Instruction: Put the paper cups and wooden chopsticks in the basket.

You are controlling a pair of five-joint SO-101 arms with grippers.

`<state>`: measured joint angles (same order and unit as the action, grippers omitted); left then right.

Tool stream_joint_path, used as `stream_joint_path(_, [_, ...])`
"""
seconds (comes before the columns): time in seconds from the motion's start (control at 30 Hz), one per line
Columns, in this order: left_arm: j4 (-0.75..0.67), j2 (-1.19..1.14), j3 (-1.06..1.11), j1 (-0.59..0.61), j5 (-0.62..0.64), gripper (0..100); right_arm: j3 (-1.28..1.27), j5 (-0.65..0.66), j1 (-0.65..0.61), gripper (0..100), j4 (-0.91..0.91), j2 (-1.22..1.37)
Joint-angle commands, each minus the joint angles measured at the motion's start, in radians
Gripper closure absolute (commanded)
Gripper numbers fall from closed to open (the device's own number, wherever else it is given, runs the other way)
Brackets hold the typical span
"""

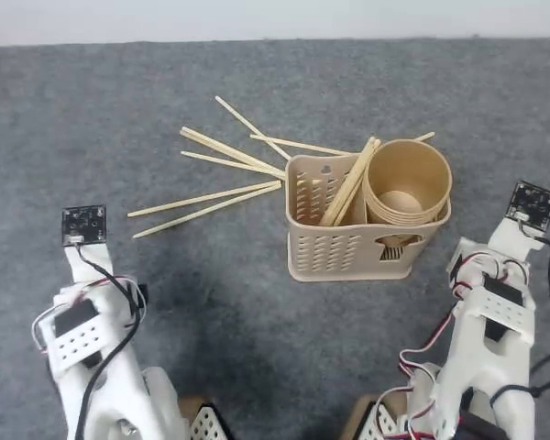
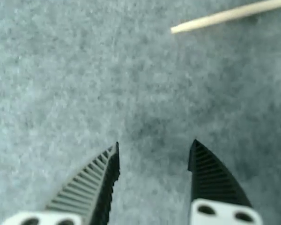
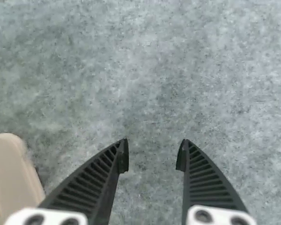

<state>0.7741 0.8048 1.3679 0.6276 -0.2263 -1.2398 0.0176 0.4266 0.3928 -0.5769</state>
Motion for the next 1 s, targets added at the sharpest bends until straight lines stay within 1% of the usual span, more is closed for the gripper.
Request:
stream_joint_path(0.0, [-0.06, 0.018, 0.005, -0.015, 0.017, 77, 0.006, 0.011, 0.007, 82.2, -0.021, -0.013])
stream_joint_path(0.17, [-0.069, 0.018, 0.022, -0.048, 0.017, 77, 0.006, 0.011, 0.007, 82.2, -0.021, -0.012])
stream_joint_path(0.77, [-0.066, 0.018, 0.054, -0.048, 0.012, 77, 0.006, 0.011, 0.007, 82.2, -0.021, -0.01])
stream_joint_path(0.97, [-0.066, 0.018, 0.053, -0.048, 0.017, 77, 0.006, 0.011, -0.013, 82.2, -0.018, -0.01])
